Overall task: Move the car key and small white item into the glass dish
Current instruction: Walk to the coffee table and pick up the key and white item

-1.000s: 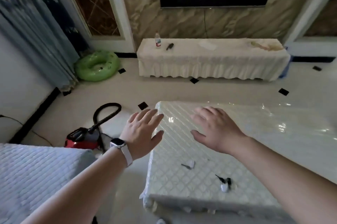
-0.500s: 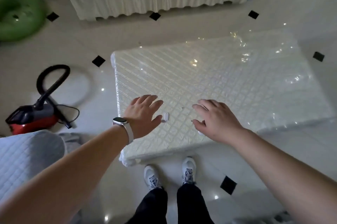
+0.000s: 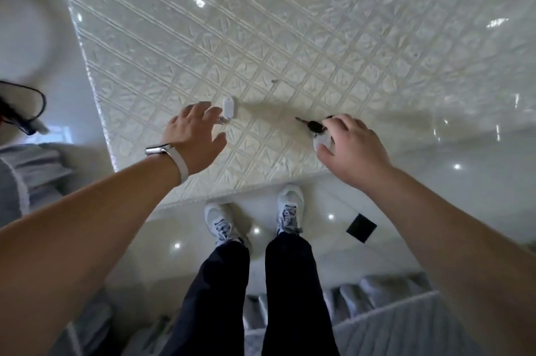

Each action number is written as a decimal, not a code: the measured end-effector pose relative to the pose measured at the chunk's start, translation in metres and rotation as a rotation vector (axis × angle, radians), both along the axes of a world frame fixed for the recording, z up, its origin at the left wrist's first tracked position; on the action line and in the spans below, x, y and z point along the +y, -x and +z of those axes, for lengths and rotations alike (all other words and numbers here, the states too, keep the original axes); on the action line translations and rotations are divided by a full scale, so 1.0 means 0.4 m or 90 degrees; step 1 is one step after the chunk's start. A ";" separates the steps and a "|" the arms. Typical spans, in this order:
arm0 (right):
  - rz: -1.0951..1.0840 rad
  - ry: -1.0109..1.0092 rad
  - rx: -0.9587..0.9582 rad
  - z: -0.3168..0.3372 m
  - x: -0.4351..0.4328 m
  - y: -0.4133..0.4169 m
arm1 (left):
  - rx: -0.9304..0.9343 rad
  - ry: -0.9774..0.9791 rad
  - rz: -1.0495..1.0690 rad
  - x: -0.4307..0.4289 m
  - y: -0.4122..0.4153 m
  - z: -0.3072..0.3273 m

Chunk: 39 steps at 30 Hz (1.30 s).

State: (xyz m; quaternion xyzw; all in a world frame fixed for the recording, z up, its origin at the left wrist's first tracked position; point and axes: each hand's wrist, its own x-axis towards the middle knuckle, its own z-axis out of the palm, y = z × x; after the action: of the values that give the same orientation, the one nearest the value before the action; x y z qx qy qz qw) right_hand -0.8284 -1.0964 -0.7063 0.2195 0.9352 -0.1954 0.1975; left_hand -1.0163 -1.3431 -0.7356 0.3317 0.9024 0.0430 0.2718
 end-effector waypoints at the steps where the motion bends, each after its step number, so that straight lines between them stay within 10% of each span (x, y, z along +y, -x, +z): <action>1: -0.001 -0.002 -0.002 -0.026 0.000 -0.006 | -0.006 0.000 0.000 -0.004 -0.003 -0.024; 23: -0.057 0.016 0.158 -0.151 -0.006 0.003 | 0.048 -0.133 0.043 0.039 -0.041 -0.062; 39: -0.422 0.318 0.344 0.327 0.001 0.013 | -0.134 -0.506 0.132 0.266 -0.097 0.408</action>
State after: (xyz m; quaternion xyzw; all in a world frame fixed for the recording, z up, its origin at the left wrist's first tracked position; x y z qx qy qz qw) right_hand -0.8336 -1.0961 -0.5757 0.3924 0.7576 -0.5157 -0.0785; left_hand -0.9776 -1.2368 -0.5726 0.3118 0.8115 0.4485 0.2076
